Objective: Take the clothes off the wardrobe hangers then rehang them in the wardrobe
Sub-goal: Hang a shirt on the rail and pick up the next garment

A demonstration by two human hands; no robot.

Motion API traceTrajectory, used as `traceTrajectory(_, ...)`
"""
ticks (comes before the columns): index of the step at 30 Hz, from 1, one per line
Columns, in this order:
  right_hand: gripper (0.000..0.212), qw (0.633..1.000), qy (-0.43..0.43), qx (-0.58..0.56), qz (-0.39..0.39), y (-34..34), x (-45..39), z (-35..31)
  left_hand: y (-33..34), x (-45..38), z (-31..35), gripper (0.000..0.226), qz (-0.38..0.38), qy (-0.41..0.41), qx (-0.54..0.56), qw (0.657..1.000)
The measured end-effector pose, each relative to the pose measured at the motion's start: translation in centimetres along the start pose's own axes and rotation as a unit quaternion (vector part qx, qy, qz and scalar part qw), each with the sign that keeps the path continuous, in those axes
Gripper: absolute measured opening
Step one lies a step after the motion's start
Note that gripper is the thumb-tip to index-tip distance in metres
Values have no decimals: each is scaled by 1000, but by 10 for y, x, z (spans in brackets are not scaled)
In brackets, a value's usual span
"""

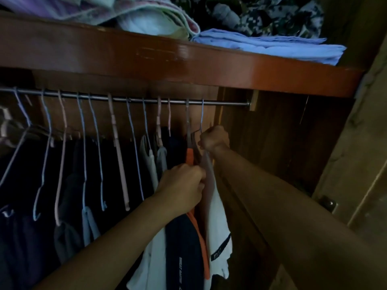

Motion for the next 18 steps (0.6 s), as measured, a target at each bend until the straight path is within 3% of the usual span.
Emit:
traceTrajectory(8,25,998,1,-2,-63,4,4,5,1,-3,-3,18,-30,-11,26,999)
traceTrajectory(12,24,991,48,-97,-74,-13,19,15,5,-6,5,21,-65,18,16,998)
traceTrajectory(18,17,993,61,8,-99,-44,60,42,-5,-18,13,18,-29,47,1,998)
Point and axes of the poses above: each hand's wrist, its own x-axis away from the middle knuckle, its own y-axis out of the palm, z = x × y, the point moved 10 cm from there along -x, towards the middle knuckle, and after that the axes turned 13 degrees about -x, right-handed, at the moved point
